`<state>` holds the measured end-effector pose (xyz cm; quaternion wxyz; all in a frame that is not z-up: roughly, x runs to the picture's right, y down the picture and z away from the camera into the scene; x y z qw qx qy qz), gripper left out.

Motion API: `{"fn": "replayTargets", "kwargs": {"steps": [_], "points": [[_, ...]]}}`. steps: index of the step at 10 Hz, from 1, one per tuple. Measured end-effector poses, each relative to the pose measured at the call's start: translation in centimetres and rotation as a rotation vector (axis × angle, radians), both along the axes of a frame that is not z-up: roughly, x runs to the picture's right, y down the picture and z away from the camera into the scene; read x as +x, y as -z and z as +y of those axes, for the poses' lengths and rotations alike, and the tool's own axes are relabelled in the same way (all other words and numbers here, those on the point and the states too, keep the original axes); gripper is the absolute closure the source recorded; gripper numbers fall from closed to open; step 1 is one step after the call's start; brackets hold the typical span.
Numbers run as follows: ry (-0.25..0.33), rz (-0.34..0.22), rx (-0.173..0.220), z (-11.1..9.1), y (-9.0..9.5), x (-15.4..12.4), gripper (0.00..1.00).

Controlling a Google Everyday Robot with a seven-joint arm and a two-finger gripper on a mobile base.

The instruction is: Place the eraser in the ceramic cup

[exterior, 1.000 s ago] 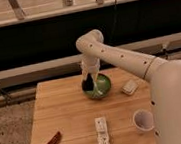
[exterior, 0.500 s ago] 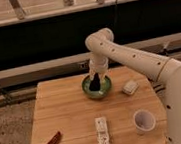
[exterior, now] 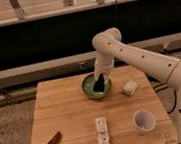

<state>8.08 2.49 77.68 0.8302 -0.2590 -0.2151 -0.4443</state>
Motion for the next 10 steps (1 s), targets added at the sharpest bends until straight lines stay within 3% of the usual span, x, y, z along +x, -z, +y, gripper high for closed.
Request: {"fn": "replayTargets", "kwargs": {"steps": [10], "points": [[-0.077,0.039,-0.011,3.0,3.5,6.8,0.98]]}}
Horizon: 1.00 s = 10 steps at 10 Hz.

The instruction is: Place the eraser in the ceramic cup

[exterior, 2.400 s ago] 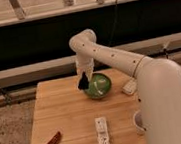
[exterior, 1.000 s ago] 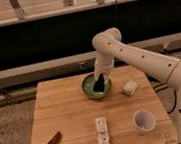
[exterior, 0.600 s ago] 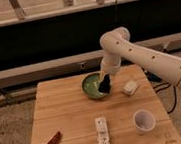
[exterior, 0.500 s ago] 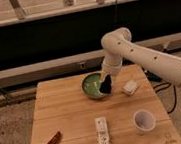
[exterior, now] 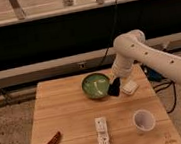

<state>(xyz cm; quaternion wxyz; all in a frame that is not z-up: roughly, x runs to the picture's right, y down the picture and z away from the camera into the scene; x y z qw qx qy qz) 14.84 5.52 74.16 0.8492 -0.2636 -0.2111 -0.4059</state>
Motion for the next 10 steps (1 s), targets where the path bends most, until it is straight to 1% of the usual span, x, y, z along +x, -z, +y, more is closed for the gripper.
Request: {"fn": "replayTargets", "kwargs": {"steps": [2,5,8,10], "points": [[-0.016,0.003,-0.001,0.8,0.5,0.2,0.98],[-0.052,0.024,-0.01,3.3,2.4,3.1,0.98],[-0.061,0.024,-0.009,4.2,3.4,3.6,0.98],[-0.069,0.027,-0.008,5.4,4.8,4.6,0.98]]}}
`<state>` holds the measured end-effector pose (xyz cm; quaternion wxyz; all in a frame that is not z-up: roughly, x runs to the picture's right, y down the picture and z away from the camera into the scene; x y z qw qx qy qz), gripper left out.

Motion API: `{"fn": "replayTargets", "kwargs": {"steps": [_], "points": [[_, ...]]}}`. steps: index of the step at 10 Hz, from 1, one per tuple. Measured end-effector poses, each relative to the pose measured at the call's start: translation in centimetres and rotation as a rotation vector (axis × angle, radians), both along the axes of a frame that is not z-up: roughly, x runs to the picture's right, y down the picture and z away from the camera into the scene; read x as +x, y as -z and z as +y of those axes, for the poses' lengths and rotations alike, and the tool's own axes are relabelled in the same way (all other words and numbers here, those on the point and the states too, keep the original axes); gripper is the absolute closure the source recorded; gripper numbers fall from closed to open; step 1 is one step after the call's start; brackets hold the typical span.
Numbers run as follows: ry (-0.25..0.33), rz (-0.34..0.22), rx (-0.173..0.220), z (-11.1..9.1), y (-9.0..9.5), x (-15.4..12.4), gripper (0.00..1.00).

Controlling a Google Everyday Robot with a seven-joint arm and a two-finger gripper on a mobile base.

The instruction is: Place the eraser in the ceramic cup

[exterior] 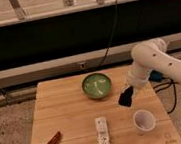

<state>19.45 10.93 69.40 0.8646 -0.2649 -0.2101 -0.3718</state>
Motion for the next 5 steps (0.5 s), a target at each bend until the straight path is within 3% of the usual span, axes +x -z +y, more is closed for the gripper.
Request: {"fn": "replayTargets", "kwargs": {"steps": [5], "points": [[-0.015,0.001,0.002,1.7,0.9,1.2,0.98]]}}
